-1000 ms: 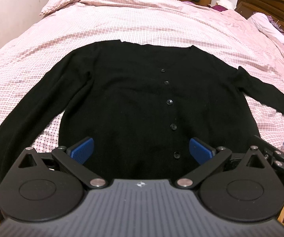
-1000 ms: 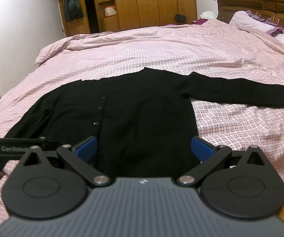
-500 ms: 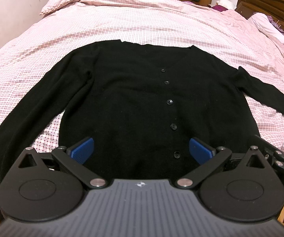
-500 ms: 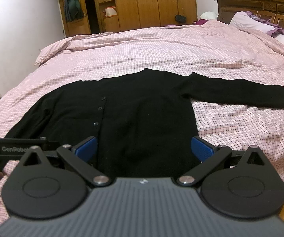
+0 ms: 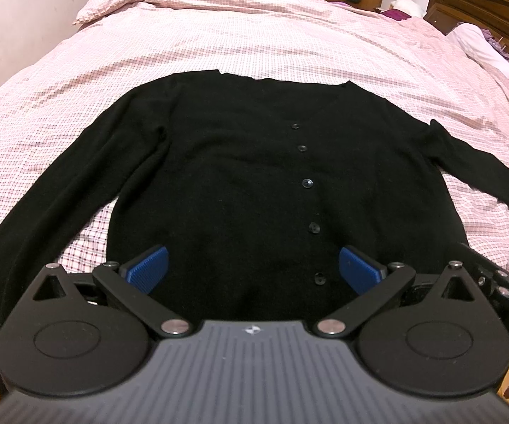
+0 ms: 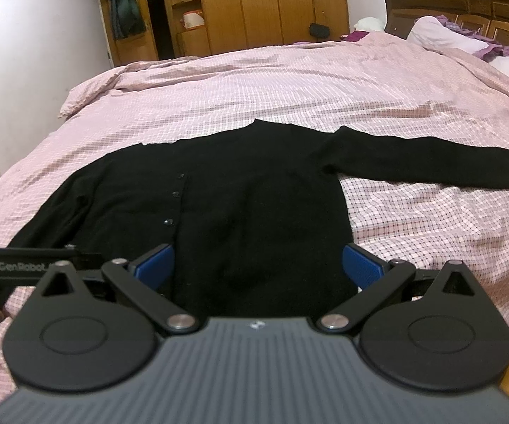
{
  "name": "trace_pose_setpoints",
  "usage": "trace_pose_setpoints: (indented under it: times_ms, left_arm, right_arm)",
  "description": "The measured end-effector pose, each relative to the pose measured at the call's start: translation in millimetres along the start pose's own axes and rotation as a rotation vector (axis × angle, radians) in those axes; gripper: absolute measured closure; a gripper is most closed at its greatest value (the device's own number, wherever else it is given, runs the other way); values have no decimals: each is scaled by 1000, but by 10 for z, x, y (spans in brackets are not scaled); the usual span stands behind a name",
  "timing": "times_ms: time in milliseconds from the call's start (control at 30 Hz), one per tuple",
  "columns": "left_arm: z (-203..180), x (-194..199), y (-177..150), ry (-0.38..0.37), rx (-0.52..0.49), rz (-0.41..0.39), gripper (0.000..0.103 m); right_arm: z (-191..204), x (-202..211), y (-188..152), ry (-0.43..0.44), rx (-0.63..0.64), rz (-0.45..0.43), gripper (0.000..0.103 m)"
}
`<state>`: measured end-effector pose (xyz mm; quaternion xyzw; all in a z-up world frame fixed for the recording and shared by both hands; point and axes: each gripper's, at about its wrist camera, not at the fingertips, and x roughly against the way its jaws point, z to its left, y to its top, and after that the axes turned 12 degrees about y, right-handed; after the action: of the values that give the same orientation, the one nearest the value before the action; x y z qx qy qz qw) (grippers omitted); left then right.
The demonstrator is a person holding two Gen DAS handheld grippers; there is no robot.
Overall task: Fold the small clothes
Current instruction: 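Move the right gripper to the cardigan sleeve cuff and close on it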
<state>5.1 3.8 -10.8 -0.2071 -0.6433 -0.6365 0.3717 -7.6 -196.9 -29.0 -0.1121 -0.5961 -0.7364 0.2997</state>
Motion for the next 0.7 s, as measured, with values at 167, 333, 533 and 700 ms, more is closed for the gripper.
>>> trace_pose_setpoints:
  times_ms: [167,333,533,700]
  left_arm:
    - [27,-40,50,10,9,6,0]
    - [29,-126,167,18,-5,6,0]
    - [-46,-284,400,-1,-26,10,0]
    - [-170,-437,656,-8,-48,0,0]
  right_arm:
    - [-17,-30,-9,4,-4,0,0]
    - [-109,-101,29,1,-4,-18,0]
    - [-413,-218,133,-47,-44,-68,0]
    - [-756,-346,272,-68,-72,-36,0]
